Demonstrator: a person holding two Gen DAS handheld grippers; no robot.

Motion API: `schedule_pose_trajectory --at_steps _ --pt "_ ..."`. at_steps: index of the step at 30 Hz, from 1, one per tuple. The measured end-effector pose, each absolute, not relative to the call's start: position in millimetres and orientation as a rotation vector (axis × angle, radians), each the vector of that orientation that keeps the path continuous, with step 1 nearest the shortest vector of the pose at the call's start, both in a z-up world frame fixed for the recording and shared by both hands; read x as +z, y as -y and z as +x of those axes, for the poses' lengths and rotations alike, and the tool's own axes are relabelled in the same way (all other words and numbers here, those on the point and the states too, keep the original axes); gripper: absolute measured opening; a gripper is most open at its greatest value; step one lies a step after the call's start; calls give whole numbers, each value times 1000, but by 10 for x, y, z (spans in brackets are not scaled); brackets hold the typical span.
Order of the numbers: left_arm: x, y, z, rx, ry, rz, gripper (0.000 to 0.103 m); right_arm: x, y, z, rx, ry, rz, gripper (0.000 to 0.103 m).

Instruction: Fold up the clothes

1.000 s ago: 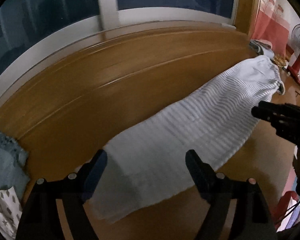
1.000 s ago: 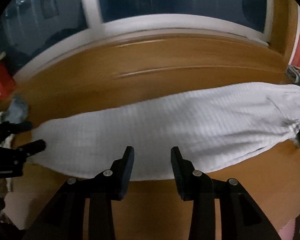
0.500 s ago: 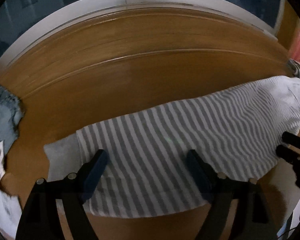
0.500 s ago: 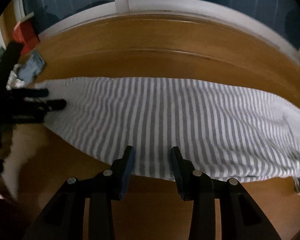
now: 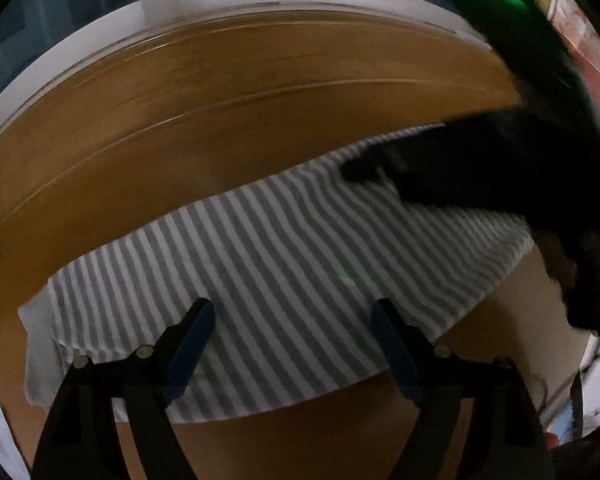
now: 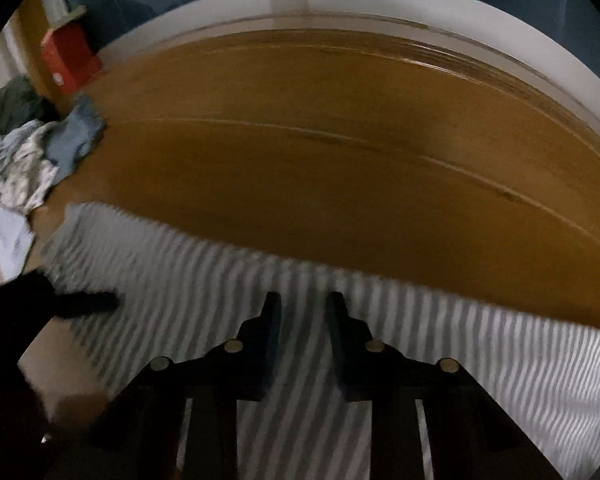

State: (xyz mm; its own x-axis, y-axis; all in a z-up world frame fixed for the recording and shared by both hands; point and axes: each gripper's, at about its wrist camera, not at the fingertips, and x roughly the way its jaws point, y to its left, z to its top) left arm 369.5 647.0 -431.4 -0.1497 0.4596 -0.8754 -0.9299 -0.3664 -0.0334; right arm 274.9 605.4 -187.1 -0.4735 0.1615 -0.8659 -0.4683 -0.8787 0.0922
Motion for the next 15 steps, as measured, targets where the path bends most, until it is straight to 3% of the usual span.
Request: schedule_pose_trajectory --at_steps 3,15 --pt "-4281 -6392 3640 1700 -681 -1031 80 -1879 -6106 2674 2347 -512 -1299 14" --pt "-4122 -7207 3748 1595 -639 -1012 78 -1720 -5664 3638 2175 -536 -1076 18"
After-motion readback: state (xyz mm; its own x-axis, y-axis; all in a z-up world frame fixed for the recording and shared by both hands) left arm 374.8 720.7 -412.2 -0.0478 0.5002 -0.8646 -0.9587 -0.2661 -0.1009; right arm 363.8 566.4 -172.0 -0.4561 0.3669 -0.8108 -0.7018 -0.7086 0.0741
